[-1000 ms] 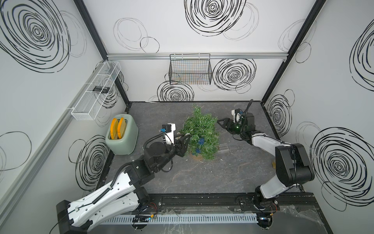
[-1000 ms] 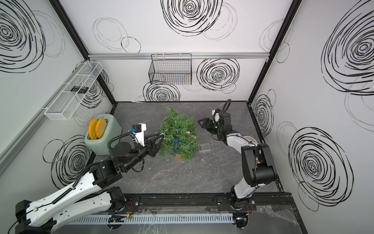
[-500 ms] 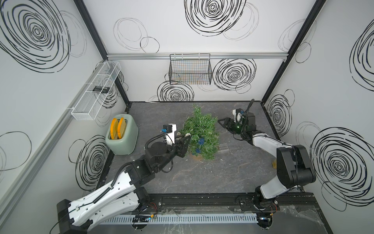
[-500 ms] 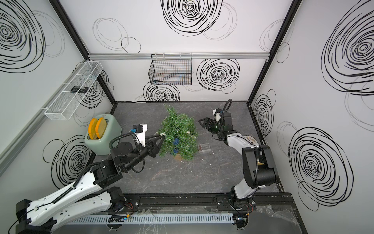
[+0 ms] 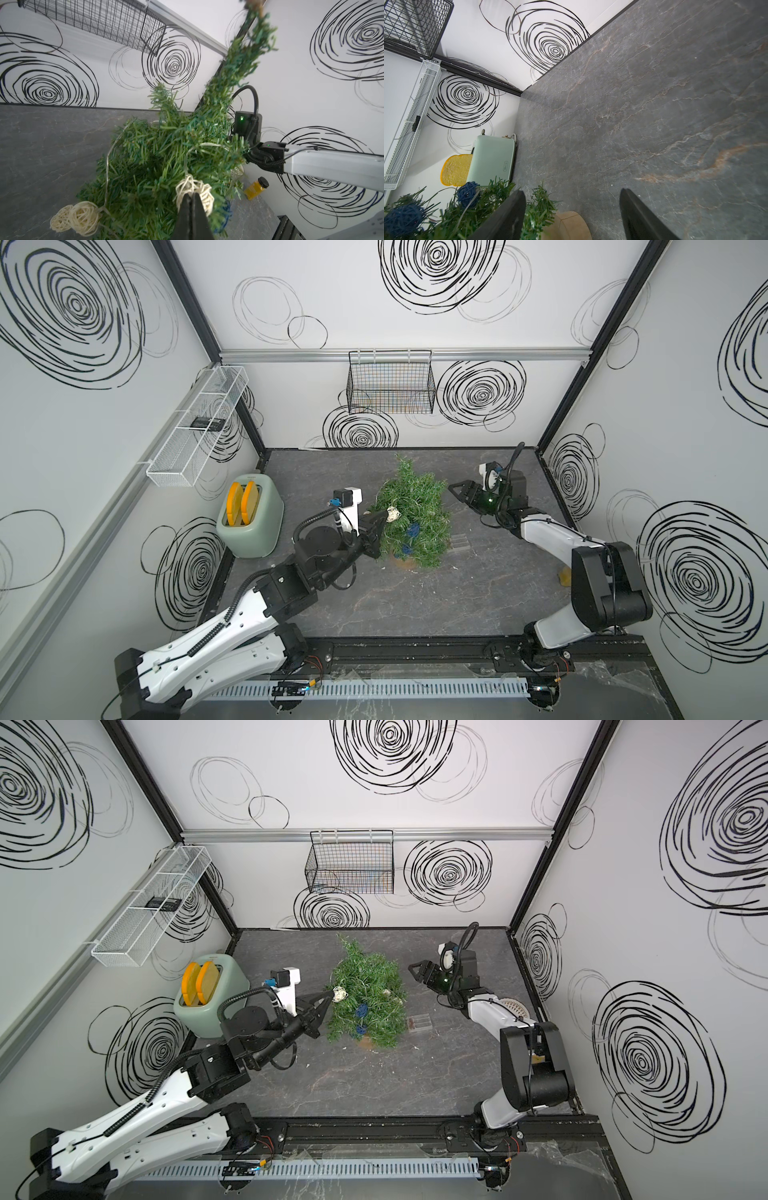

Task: Remove string lights from the small christmas tree
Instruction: Pick up the light string from the Christmas tree, then remove the light string from the Christmas tree.

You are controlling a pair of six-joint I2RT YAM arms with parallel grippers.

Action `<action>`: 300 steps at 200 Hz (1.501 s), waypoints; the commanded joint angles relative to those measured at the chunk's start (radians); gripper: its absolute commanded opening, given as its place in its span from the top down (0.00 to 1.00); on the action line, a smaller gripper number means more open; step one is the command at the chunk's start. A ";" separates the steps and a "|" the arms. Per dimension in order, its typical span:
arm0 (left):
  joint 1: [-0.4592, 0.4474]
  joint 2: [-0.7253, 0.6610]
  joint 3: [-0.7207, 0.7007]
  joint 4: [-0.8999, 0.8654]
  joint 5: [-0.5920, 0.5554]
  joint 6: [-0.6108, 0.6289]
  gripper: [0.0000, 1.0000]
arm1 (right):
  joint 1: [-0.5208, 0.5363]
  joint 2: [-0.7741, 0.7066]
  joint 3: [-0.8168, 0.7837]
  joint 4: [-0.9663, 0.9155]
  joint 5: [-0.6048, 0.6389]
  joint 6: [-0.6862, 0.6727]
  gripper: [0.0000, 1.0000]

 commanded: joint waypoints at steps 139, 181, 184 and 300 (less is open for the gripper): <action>-0.093 0.148 0.257 0.055 0.120 0.073 1.00 | 0.206 -0.619 -0.126 0.094 0.128 -0.247 0.18; -0.107 0.156 0.257 0.066 0.130 0.076 1.00 | 0.317 -0.784 -0.186 0.118 0.036 -0.354 0.25; -0.108 0.156 0.257 0.068 0.131 0.075 1.00 | 0.327 -0.787 -0.183 0.112 0.035 -0.364 0.26; -0.119 0.134 0.249 0.070 0.133 0.070 1.00 | 0.548 -0.618 -0.019 -0.012 0.162 -0.527 0.59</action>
